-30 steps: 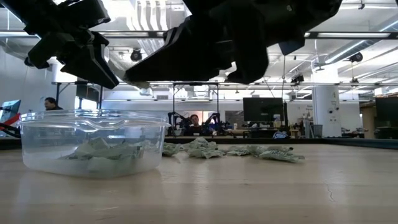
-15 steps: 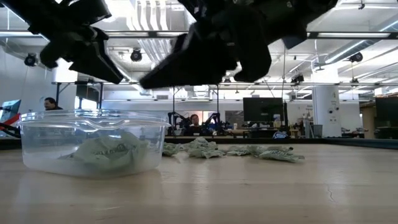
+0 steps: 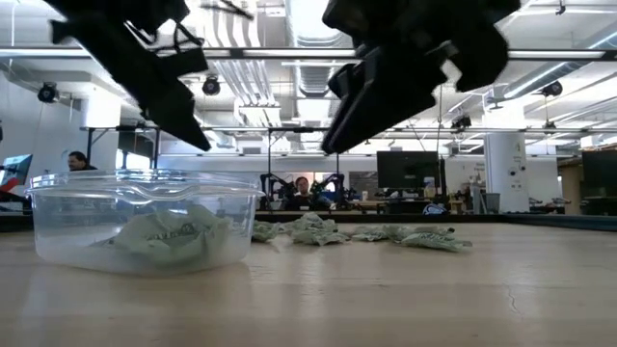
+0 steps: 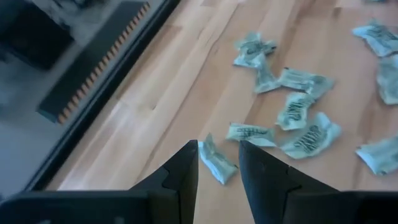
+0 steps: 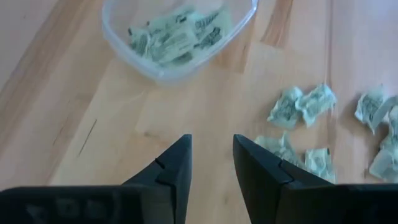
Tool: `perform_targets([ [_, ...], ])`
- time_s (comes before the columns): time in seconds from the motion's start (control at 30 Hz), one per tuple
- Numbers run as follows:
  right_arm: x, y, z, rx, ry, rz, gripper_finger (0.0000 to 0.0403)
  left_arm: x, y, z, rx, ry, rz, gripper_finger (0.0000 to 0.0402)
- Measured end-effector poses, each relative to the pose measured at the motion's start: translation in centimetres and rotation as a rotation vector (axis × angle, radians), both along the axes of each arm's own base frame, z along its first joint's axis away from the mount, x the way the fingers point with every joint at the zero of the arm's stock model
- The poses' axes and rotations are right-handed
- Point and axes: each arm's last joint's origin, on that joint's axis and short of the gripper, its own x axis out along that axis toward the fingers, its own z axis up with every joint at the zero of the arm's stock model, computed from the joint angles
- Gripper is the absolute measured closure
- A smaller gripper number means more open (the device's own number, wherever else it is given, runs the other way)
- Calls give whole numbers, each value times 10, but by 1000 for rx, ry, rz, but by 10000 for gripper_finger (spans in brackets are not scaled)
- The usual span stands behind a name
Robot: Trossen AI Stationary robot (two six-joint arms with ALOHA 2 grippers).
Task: Pick and place Stevia / Truvia into bins
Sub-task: Put the stevia packet into the transparent container
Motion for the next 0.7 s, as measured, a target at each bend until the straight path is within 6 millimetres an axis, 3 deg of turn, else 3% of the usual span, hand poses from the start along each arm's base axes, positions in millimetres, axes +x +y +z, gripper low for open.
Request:
perform_targets([
  [0.2,-9,1,1,14,20,-9,307,7,39,-3,-99,-29,-52,302],
  [0.37,-18,2,1,16,41,0,314,12,64,-21,-221,16,-73,302],
  [0.7,-26,3,-1,20,105,-25,320,26,83,-69,-288,168,-15,302],
])
